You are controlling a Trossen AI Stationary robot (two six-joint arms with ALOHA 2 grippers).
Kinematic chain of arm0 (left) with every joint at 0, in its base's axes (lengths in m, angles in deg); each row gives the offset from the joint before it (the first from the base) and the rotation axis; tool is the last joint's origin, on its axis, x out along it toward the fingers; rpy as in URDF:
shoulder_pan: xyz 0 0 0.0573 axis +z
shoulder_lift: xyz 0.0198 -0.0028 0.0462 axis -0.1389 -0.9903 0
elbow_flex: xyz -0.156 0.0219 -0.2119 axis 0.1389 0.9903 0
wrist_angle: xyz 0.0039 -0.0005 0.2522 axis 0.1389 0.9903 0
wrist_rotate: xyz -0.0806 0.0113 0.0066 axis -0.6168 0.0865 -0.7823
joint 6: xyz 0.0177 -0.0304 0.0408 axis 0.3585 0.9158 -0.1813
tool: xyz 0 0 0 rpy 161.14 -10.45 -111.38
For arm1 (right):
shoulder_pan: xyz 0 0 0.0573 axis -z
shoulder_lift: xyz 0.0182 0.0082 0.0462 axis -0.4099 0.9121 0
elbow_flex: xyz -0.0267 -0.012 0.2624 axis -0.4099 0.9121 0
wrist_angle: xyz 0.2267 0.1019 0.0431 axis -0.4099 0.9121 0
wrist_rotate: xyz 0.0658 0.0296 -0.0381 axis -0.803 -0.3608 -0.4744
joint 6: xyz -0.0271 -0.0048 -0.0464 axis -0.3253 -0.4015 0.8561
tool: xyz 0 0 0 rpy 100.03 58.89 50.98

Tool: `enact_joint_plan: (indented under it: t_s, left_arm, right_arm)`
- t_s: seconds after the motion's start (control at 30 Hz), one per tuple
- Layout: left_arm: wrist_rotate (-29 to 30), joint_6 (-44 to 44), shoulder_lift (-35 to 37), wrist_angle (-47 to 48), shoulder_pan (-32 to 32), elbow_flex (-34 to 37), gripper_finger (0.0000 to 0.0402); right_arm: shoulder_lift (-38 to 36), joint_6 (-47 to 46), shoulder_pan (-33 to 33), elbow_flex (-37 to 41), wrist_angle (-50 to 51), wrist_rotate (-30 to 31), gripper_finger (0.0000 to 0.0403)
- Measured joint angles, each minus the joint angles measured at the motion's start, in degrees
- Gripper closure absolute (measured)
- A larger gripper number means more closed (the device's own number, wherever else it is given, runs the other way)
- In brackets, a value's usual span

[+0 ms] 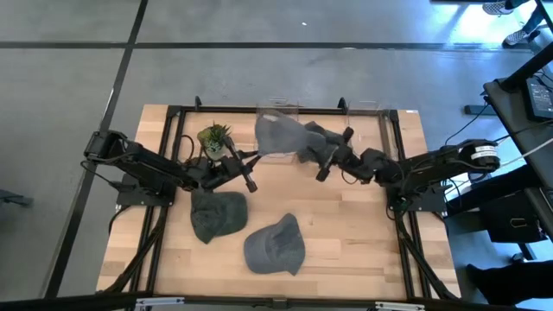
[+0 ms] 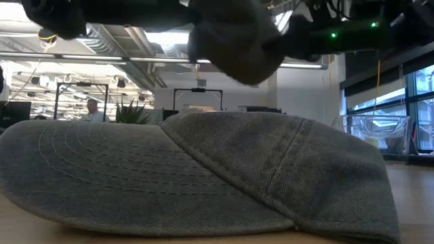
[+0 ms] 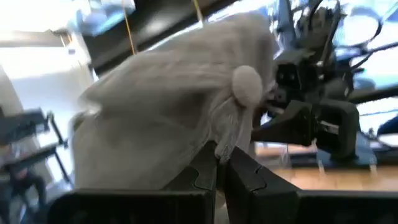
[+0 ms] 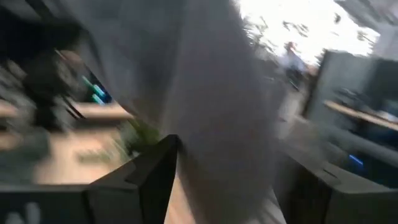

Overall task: Pick & Place hat
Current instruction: Put the right gray cap into the left transparent bin

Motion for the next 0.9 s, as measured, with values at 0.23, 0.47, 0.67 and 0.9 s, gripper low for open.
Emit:
enact_joint_plan:
  t_s: [0.23,0.47,0.67,0.9]
  left_arm:
    - [-3.85,15.45,6.36,33.81,0.17,-7.30,0.0394]
    - [-9.43,20.09,7.22,55.68,0.25,-20.94,0.0394]
    - [-14.35,19.94,6.97,68.35,0.90,-31.36,0.0394]
    - [-15.99,24.75,6.91,73.60,0.89,-33.48,0.0394]
  right_arm:
    - [-10.02,-7.20,-4.64,0.00,20.07,-0.13,0.0191]
    - [-15.17,2.16,-9.02,-3.10,23.28,-11.25,0.0214]
    - [-14.04,6.52,-11.57,-17.73,40.19,-12.52,0.0217]
    - [-8.37,-3.50,-12.02,-34.15,57.22,-13.60,0.0217]
